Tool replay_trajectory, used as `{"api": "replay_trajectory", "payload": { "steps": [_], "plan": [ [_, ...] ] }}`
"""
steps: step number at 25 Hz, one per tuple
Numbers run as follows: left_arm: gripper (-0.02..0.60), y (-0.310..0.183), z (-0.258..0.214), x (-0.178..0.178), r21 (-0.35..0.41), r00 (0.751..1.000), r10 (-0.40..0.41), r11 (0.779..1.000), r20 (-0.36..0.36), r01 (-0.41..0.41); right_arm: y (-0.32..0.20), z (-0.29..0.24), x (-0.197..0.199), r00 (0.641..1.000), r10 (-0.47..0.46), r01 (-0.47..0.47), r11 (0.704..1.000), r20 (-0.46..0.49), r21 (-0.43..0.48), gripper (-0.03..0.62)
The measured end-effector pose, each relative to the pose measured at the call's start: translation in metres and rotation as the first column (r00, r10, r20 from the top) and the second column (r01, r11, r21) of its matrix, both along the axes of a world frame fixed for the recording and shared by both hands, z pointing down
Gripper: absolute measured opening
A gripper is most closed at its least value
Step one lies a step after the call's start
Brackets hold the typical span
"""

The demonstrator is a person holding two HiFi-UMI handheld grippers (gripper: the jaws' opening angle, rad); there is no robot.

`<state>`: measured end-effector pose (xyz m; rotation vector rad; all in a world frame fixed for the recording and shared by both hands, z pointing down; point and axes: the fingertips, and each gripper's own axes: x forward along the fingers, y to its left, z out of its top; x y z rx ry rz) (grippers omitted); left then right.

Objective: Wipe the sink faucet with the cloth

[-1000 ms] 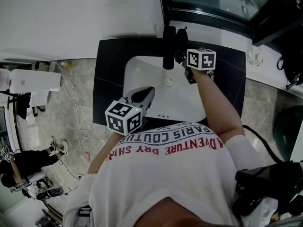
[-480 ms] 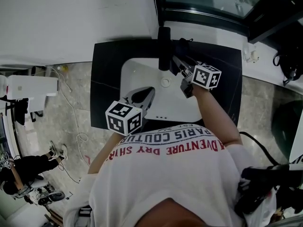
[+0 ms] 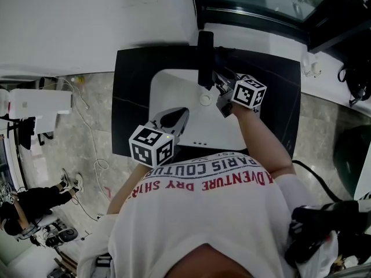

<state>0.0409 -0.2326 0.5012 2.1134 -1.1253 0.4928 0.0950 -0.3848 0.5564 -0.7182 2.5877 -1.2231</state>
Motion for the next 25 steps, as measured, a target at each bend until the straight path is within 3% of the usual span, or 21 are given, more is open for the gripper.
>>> {"api": "replay_trajectory", "payload": {
  "steps": [10,21,25],
  "plan": [
    [0.001,-0.002,0.004,-0.009,-0.007,1.0,-0.014,1.0,-0.001,0.014,-0.011,0.008,-0.004,0.998,0.046,-0.046,0.999,-0.037,0.011,0.08],
    [0.002,-0.002,0.005,-0.013,-0.011,1.0,-0.013,1.0,-0.004,0.013,-0.013,0.035,0.006,0.981,0.091,-0.095,0.995,-0.172,-0.02,0.08],
    [0.002,-0.001,0.006,-0.014,-0.01,1.0,-0.011,1.0,-0.007,0.011,-0.012,0.033,0.005,0.986,0.097,-0.103,0.994,-0.133,-0.043,0.08]
  ]
}}
